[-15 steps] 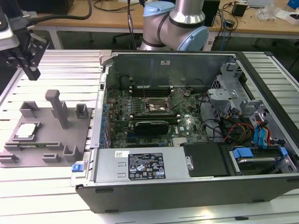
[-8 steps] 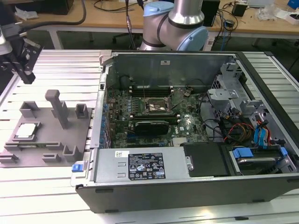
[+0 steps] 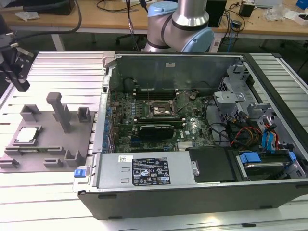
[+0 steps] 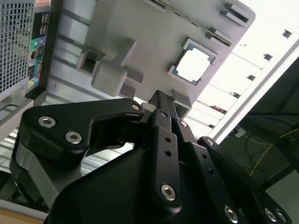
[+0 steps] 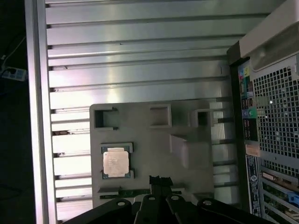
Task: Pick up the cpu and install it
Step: 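Reach for the cpu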
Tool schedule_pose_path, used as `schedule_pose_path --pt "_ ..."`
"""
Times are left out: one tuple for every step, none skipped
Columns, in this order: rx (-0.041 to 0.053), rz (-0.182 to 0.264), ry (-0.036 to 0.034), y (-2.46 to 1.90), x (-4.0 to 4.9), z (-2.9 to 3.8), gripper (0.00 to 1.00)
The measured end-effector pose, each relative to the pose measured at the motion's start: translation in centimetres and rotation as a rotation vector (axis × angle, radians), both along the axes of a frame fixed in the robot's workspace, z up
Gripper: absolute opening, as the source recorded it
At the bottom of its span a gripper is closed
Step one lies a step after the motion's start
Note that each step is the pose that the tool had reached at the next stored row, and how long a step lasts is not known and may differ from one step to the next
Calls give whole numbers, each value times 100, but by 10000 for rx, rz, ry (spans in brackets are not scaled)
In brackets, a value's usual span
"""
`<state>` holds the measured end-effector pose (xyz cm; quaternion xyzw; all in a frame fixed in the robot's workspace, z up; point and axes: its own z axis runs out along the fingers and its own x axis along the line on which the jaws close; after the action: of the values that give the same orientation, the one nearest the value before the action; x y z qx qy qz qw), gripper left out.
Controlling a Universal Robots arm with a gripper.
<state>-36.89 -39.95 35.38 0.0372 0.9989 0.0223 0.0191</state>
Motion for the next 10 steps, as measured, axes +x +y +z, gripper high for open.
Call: schedule_pose_path --pt "0 -1 0 -5 -38 -36 11" --pt "0 -1 0 -11 -71 -69 11" --pt "0 0 0 -24 -108 -110 11" --pt "0 -1 0 -35 -136 -146 11" --pt "1 1 -1 -44 -155 -175 11" --pt "1 0 -1 -49 -166 -194 11" --pt "1 -1 0 -53 -174 -212 11" --pt "-1 0 2 -54 -177 -219 11" --pt "-2 -1 3 -54 -177 -220 11" --pt "0 -1 0 -54 -177 -223 11"
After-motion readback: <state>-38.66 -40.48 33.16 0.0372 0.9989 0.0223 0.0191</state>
